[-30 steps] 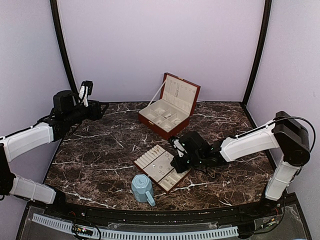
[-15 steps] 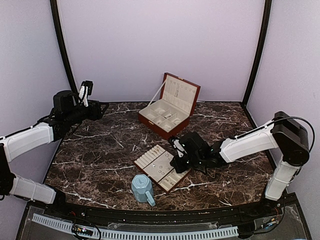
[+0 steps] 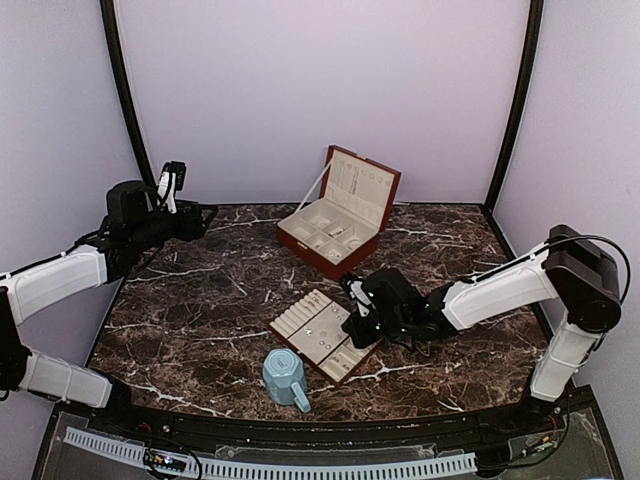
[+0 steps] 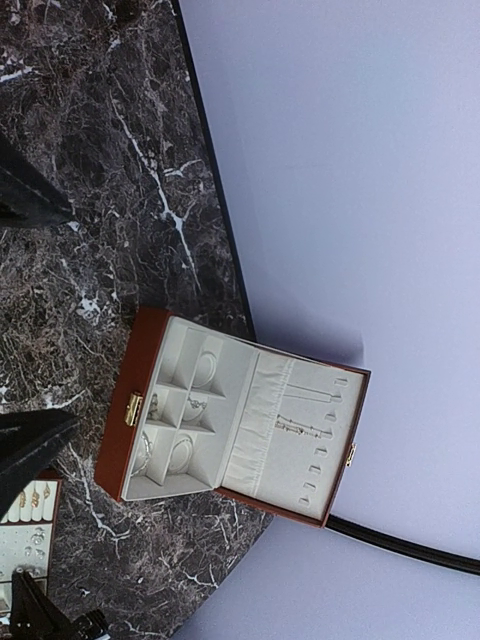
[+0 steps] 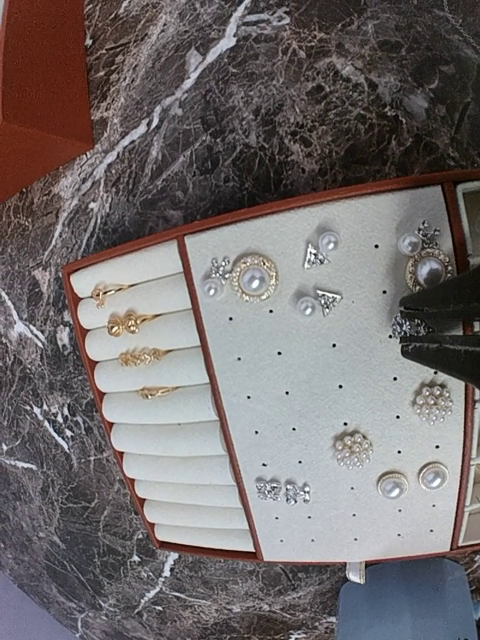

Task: Organize the mixed jewelry
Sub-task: Insert the earring into the earring holder.

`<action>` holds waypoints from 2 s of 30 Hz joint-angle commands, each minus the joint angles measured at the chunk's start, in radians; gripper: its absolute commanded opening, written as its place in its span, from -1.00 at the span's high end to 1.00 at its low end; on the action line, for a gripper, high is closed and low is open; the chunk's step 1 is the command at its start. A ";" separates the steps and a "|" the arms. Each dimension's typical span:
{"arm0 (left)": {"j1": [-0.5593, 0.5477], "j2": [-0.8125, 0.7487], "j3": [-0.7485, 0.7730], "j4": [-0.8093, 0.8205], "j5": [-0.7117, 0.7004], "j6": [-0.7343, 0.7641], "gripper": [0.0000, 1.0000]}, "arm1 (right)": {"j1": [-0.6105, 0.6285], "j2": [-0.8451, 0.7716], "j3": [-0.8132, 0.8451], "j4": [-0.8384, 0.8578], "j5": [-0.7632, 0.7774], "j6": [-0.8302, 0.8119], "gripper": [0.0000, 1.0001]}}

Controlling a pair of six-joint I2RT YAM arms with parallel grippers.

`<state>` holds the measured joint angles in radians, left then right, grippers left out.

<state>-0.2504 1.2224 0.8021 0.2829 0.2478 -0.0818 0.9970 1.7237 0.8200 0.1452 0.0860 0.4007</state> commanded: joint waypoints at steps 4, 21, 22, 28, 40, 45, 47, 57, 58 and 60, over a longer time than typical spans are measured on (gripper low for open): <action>0.005 -0.032 -0.018 0.032 0.014 0.015 -0.30 | 0.002 0.001 -0.036 -0.009 0.064 -0.017 0.96; 0.005 -0.032 -0.020 0.033 0.011 0.021 -0.30 | 0.026 -0.040 -0.100 -0.029 0.097 -0.039 0.95; 0.005 -0.033 -0.020 0.033 0.012 0.022 -0.30 | 0.026 -0.044 -0.099 -0.035 0.097 -0.041 0.94; 0.005 -0.035 -0.020 0.032 0.017 0.023 -0.30 | 0.025 -0.072 -0.080 -0.085 0.098 -0.060 0.85; 0.005 -0.038 -0.021 0.034 0.021 0.022 -0.30 | 0.020 -0.152 -0.047 -0.139 0.069 -0.065 0.56; 0.005 -0.038 -0.021 0.035 0.024 0.022 -0.30 | -0.004 -0.208 -0.030 -0.168 0.039 -0.059 0.45; 0.005 -0.040 -0.020 0.035 0.025 0.022 -0.30 | -0.021 -0.221 -0.025 -0.163 0.011 -0.050 0.42; 0.005 -0.038 -0.020 0.034 0.028 0.022 -0.30 | -0.046 -0.136 0.050 -0.192 -0.056 -0.013 0.63; 0.005 -0.038 -0.020 0.034 0.027 0.023 -0.30 | -0.046 -0.126 0.059 -0.198 -0.057 -0.008 0.67; 0.005 -0.038 -0.020 0.035 0.029 0.023 -0.30 | -0.046 -0.103 0.076 -0.208 -0.064 -0.004 0.74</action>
<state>-0.2504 1.2110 0.7956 0.2901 0.2562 -0.0708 0.9550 1.5795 0.8532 -0.0460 0.0509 0.3782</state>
